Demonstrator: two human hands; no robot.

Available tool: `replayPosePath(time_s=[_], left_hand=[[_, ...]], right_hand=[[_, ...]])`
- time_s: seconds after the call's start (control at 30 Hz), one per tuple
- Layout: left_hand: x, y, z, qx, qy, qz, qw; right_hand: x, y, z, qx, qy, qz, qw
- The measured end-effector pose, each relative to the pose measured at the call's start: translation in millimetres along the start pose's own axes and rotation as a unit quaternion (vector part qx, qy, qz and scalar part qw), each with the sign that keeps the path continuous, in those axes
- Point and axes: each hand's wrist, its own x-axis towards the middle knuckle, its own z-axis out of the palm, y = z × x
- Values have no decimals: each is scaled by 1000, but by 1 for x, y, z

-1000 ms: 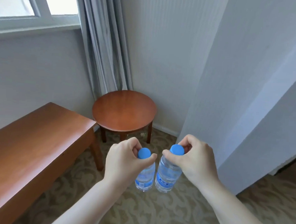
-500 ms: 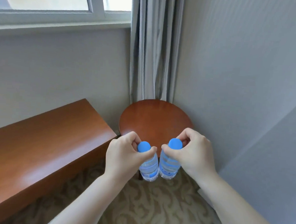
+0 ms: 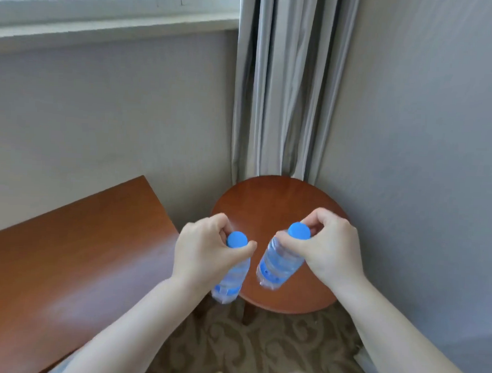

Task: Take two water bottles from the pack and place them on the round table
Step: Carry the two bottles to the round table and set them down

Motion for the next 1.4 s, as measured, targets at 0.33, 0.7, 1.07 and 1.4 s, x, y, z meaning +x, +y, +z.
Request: replayPosePath(time_s=[0.33, 0.7, 1.07, 1.4], left_hand=[[136, 6, 82, 30, -22, -18, 999], [269, -26, 179, 145, -96, -72, 982], [374, -82, 238, 180, -197, -89, 960], [394, -117, 275, 155, -205, -149, 955]], right_hand=[[144, 55, 19, -9, -55, 17, 998], [290, 125, 79, -10, -152, 8, 988], [384, 154, 171, -53, -192, 44, 979], [402, 176, 230, -80, -205, 107, 970]])
